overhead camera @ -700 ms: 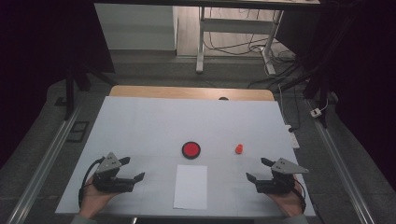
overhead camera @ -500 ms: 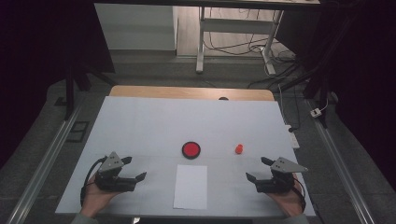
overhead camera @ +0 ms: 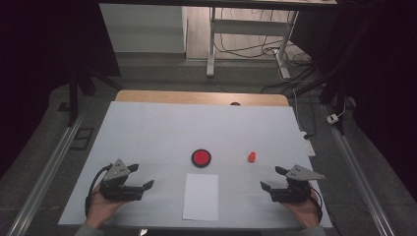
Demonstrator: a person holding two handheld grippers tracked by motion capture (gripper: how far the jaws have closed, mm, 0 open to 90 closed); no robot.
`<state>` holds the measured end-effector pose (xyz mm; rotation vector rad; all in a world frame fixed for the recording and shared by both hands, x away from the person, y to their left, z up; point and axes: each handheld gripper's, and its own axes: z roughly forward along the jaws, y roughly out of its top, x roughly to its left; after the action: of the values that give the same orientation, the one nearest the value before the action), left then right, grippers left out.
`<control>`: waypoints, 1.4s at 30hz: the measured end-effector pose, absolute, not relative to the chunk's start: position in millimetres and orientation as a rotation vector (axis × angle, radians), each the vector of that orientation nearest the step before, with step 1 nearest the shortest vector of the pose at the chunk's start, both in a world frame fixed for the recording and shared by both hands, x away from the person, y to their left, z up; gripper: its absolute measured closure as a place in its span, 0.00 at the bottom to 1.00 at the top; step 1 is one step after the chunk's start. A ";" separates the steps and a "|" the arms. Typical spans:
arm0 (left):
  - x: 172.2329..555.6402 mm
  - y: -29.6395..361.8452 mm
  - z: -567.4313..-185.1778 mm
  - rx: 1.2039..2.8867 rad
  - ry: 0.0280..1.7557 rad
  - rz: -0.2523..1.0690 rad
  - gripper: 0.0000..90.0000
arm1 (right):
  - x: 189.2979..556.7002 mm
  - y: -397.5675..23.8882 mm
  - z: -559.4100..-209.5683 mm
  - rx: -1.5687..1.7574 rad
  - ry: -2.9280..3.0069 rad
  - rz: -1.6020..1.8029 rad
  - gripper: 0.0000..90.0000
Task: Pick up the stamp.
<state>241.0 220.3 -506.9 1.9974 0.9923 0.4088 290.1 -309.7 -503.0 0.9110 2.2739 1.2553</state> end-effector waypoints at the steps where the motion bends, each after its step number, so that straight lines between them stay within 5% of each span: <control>1: 241.2 220.1 -507.1 2.000 0.992 0.408 0.20 | 290.8 -308.9 -502.7 0.912 2.270 1.261 0.19; 42: 243.4 218.4 -515.2 2.023 1.003 0.417 0.21 | 337.5 -263.3 -454.3 0.928 2.291 1.189 0.28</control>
<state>243.4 218.4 -515.2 2.0231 1.0034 0.4172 337.5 -263.3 -454.3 0.9279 2.2913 1.1892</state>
